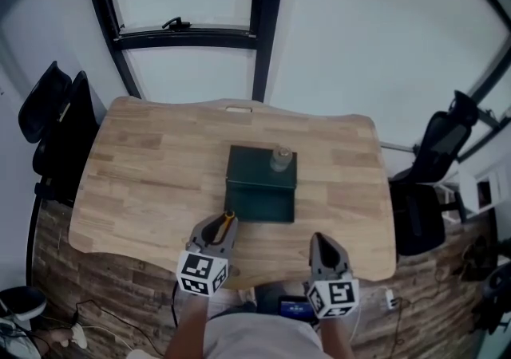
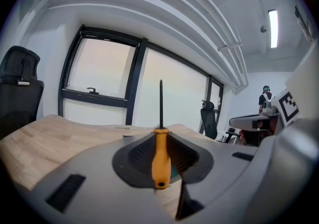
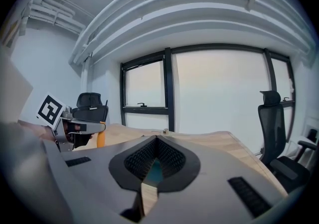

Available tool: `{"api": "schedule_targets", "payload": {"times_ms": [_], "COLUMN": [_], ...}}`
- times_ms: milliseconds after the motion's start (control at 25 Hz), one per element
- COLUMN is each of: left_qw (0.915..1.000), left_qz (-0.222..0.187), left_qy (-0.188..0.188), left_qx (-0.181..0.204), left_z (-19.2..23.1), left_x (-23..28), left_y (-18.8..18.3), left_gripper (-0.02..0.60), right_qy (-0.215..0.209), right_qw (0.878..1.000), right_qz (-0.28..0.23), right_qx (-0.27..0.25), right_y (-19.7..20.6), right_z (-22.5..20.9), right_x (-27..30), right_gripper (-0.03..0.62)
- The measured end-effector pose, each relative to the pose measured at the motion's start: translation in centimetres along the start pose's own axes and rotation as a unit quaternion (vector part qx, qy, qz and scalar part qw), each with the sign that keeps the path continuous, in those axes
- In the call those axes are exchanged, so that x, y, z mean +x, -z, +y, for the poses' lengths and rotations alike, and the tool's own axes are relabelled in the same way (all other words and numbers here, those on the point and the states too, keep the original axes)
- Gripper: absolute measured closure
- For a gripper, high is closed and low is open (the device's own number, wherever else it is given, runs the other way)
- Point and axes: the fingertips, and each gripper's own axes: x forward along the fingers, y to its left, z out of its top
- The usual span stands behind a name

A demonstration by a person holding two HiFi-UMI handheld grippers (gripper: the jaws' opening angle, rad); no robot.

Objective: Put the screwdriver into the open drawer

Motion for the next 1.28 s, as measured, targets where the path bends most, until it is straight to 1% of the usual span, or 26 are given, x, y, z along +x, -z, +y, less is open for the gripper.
{"api": "schedule_targets", "payload": {"times_ms": [280,440,720,1000,1160,1280], "left_qw": [0.9999,0.9994,0.9986,0.9966,0.9949,0.9938], "left_qz": [-0.001,0.007,0.018,0.052,0.069,0.084], "left_qy": [0.003,0.004,0.006,0.015,0.015,0.017], "left_qx": [0.015,0.033,0.049,0.062,0.072,0.071], "left_z": [0.0,0.0,0.0,0.7,1.2,1.3], "left_x": [1.2,2.3,4.1,6.4,7.7,8.5], "left_y": [-1.1,-1.5,-1.5,0.2,1.2,2.2], "left_gripper": [0.514,0.512,0.512,0.513,0.514,0.512], "right_qy": [-0.006,-0.004,-0.004,-0.009,-0.015,-0.019], "right_qw": [1.000,1.000,1.000,1.000,1.000,1.000], "right_qz": [-0.016,-0.019,-0.023,-0.016,-0.007,0.006], "right_qx": [-0.003,0.004,0.013,0.014,0.015,0.013], "right_y": [-1.2,-1.2,-1.2,-1.1,0.4,1.3], "right_z": [0.0,-0.6,-1.6,-2.1,-2.4,-2.7], "right_x": [0.9,1.8,3.3,4.7,5.7,6.6], "right_gripper": [0.599,0.599,0.599,0.599,0.599,0.599]}}
